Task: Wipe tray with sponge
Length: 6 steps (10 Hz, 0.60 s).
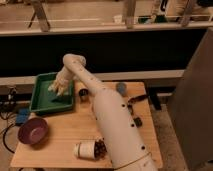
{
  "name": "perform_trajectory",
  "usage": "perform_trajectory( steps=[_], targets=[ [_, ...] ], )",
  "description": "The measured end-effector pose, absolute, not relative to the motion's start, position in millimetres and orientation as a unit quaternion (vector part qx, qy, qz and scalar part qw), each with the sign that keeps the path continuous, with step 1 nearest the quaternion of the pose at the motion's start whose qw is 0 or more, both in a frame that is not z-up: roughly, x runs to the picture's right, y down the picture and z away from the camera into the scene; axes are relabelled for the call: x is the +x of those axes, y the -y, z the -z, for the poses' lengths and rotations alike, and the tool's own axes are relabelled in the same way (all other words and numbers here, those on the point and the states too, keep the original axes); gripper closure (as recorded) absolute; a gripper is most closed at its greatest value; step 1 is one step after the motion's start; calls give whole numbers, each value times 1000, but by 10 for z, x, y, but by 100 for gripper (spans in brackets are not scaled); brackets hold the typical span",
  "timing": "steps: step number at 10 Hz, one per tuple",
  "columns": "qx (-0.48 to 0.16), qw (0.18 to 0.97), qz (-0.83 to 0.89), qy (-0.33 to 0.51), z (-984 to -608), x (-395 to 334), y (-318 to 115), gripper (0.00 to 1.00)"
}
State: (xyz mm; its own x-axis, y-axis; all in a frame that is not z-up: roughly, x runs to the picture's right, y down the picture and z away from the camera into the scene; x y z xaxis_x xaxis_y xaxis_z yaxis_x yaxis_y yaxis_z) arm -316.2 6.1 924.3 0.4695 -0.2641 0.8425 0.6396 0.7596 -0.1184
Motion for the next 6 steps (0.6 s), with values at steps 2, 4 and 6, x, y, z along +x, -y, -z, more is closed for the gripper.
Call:
perform_trajectory(
  steps=[2,4,6],
  targets=[
    [-218,823,269,450,-9306,-3275,-131,100],
    [-223,810,273,468,-9343,-3441,-223,100],
    [-224,799,285,480,-9294,-3484,-281,100]
  ],
)
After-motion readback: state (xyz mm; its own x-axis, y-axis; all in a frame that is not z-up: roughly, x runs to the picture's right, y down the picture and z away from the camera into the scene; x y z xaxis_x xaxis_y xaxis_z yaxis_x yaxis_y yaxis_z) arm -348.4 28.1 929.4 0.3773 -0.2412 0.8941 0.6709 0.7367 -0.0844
